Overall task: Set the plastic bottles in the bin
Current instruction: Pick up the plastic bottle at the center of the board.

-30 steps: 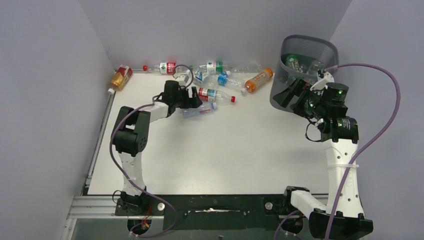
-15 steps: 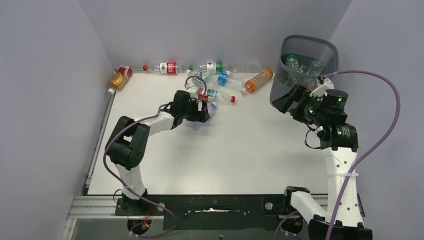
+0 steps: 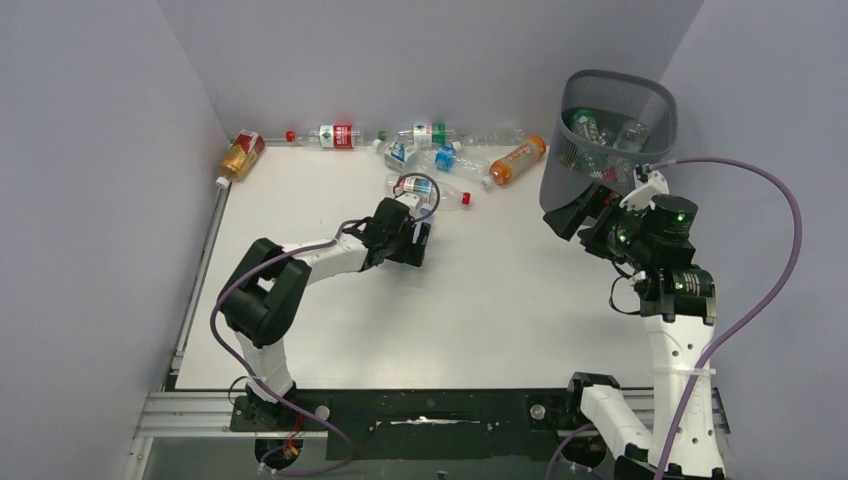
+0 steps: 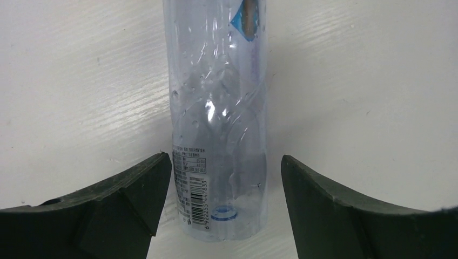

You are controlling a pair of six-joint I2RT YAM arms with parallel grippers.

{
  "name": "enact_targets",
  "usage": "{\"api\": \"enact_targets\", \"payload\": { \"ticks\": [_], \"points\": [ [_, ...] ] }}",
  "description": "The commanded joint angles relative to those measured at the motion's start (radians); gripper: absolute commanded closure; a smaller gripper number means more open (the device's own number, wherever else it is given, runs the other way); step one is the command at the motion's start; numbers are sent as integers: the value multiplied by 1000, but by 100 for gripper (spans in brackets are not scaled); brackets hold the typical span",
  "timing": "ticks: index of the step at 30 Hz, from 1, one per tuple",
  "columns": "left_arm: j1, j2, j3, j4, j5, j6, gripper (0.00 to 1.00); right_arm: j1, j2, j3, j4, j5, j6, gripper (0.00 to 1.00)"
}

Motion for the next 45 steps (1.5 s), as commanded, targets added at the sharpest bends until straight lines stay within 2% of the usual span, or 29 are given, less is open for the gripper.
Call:
{"api": "enact_targets", "payload": {
  "ticks": [1, 9, 12, 16, 25, 35, 45],
  "points": [
    [-9, -10, 37, -19, -85, 16, 28, 6, -70, -33, -12, -36, 3, 1],
    [-10, 29, 53, -29, -120, 4, 50, 8, -211, -157, -71, -55, 27, 0],
    [-11, 33, 58, -42, -124, -8, 58, 8, -228, -186, -74, -60, 28, 0],
    [-23, 7, 41, -59, -123, -27, 65, 8, -221, -200, -68, -61, 17, 0],
    [-78, -143, -48, -94, -107, -79, 70, 8, -195, -245, -13, -76, 17, 0],
    [-140, -309, -91, -114, -8, -139, 70, 9, -156, -289, 73, -129, 55, 0],
    [-298, -401, -96, -73, 25, -234, 71, 16, -160, -387, 227, -244, 162, 2]
  ]
}}
